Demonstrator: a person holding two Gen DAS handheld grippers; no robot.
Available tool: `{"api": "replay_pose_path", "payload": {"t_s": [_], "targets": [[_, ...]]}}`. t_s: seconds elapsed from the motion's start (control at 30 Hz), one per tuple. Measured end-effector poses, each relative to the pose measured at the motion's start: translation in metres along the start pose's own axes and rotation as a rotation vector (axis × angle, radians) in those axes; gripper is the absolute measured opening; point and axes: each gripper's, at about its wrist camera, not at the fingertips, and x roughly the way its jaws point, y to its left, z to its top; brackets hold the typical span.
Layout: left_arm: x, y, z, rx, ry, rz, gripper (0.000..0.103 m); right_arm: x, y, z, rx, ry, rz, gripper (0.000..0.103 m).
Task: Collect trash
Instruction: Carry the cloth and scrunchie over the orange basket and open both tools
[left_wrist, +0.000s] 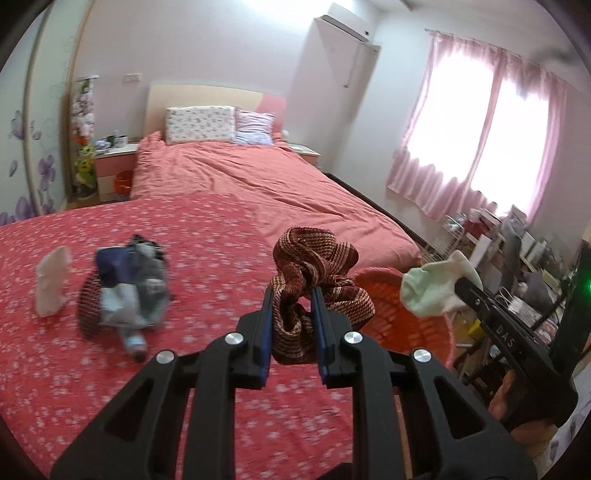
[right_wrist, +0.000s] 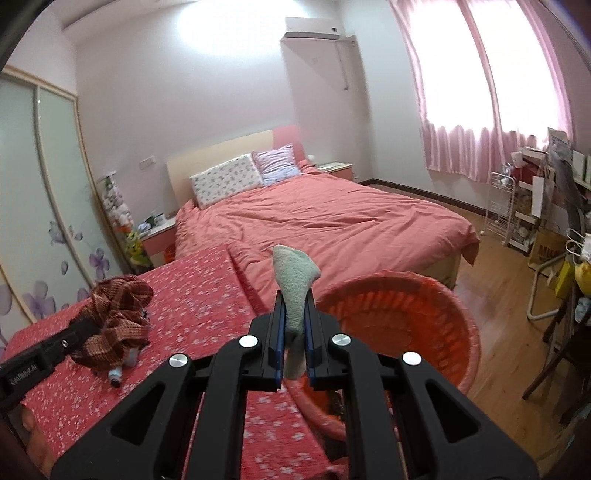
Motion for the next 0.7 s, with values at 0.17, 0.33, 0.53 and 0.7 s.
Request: {"api": "replay_pose_path", "payload": {"t_s": [0.17, 0.33, 0.53, 0.7], "targets": [[0.027, -0.031, -0.003, 0.04, 0.029, -0.047, 0.02, 0.004, -0.02, 0.003, 0.039, -0.014, -0.032, 0.009], [0.053, -0.059, -0.007, 0.072, 0.056, -0.095, 0.02, 0.007, -0.036, 0.003, 0.057, -0.03, -0.066, 0.009], [0.084, -0.083, -0.009, 0.099, 0.09, -0.145, 0.02, 0.016, -0.055, 0.001, 0.096, -0.029, -0.085, 0.009], [0.108, -0.099, -0.012, 0.121, 0.12, -0.169, 0.02, 0.024, -0.07, -0.001, 0.126, -0.018, -0.09, 0.009]]}}
